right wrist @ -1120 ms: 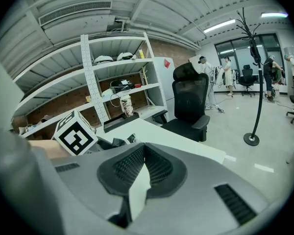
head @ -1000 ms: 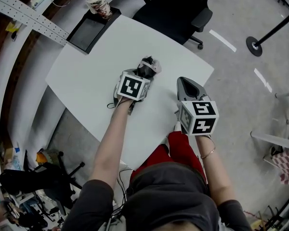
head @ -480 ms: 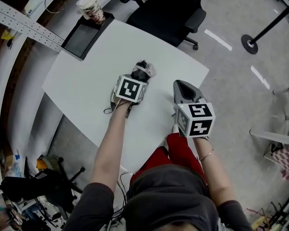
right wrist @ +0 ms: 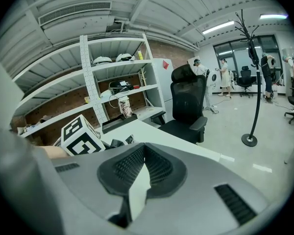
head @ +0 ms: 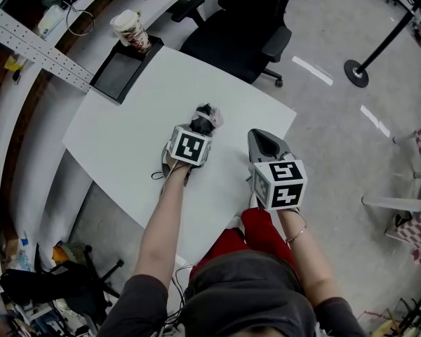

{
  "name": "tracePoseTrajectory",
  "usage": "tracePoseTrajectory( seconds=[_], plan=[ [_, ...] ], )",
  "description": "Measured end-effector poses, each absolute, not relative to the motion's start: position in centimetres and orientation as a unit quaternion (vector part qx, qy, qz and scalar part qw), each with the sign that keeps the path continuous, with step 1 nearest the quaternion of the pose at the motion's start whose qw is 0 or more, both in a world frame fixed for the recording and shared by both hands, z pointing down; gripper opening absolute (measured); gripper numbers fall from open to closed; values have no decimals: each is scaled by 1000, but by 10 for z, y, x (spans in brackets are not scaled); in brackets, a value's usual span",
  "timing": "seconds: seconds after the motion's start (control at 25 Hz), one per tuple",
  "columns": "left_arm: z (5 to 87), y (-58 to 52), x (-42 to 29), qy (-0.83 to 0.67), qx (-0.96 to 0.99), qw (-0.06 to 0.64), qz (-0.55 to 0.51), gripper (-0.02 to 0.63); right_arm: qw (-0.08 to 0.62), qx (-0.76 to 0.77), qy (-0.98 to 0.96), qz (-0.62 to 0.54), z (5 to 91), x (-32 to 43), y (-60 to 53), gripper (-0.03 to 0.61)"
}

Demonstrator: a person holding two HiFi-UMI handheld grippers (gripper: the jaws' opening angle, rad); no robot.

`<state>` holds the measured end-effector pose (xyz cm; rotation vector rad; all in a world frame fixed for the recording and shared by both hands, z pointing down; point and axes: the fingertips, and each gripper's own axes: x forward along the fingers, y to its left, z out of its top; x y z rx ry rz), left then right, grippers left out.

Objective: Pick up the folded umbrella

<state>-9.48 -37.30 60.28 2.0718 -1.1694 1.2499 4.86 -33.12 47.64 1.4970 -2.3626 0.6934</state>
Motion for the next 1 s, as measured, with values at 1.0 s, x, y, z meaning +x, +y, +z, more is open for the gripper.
tracePoseTrajectory(
  seconds=[1.0],
  plan=[
    [497,-377,3,-418,842,166,298,230,85,573,-788,211,429,100,-316,18]
  ],
)
